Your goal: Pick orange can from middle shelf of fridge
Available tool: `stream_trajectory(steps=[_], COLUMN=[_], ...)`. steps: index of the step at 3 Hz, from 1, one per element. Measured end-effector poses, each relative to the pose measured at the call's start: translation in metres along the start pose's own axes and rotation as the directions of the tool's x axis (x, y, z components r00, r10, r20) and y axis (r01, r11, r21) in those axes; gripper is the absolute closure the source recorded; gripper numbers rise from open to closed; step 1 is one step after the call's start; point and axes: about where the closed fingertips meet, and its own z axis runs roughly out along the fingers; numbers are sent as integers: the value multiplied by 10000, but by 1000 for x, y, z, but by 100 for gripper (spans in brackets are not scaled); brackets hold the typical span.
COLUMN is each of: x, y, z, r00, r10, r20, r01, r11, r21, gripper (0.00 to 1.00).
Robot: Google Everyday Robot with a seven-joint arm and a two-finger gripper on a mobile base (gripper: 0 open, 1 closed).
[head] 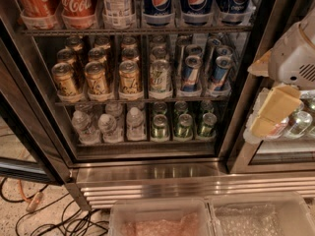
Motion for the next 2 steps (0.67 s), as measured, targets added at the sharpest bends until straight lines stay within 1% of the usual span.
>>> stream_trajectory(steps=[1, 2], x=[1, -7], y=[0, 6], z=[-2, 10], r00=[10000, 9981], r10=[23, 298], r20=[42, 540], r01=[-23, -312], r11=[9999, 9992], r21=[127, 262], gripper=[0, 0])
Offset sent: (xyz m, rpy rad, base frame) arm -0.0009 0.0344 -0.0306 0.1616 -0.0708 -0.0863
